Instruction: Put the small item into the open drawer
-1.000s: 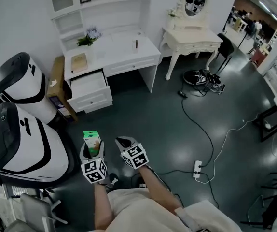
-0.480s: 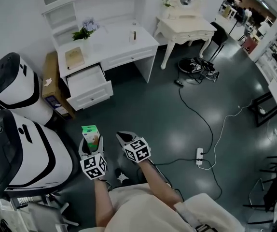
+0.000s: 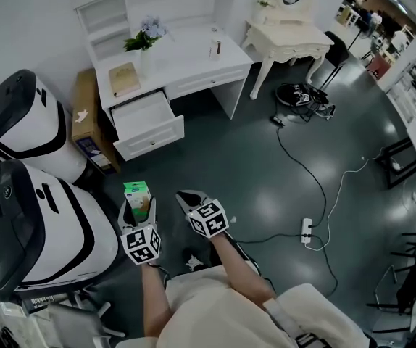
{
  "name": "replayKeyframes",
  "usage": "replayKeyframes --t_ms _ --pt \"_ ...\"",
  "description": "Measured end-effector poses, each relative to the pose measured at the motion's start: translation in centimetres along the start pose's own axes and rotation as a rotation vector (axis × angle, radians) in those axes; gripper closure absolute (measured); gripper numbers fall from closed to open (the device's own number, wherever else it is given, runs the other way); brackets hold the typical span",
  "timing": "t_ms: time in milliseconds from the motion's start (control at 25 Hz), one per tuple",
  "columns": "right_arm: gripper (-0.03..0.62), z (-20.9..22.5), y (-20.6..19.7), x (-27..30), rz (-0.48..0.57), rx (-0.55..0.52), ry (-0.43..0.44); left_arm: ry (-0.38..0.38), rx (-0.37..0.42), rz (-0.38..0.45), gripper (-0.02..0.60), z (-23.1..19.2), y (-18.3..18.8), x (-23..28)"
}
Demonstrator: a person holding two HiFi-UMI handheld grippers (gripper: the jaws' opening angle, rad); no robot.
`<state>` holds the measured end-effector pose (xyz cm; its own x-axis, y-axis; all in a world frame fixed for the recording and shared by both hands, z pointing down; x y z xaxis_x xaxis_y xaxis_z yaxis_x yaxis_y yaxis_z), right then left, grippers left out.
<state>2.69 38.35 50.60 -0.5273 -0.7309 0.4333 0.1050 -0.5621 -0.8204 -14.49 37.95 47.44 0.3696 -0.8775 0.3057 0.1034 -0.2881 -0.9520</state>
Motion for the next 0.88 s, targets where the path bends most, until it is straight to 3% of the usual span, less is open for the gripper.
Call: replayKeyframes --t_ms 240,600,880 --pt "0.569 1.1 2.1 2.9 -0.004 -0.027 0.009 0.023 -0.009 0.008 0.224 -2.1 0.9 2.9" --pt "0.569 6.1 7.7 10.2 0.013 0.012 0.035 0.053 0.032 -0.002 0.224 -5.1 3.8 11.1" --pt "0.569 9.5 13.4 17.3 -0.041 -0.094 0.092 0.088 0.091 -0.006 0.224 -7.5 7.4 18.6"
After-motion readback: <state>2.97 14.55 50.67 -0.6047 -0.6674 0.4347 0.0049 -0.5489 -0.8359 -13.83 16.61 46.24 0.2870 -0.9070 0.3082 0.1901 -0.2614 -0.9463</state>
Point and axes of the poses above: the fingertips, and each gripper's own axes: x forward along the fingers, z to its right, y out of its top, the point moved 6 cm from there along -x, backward along the fingers, and after that the axes turned 7 degrees about x, right-handed, at the moved point
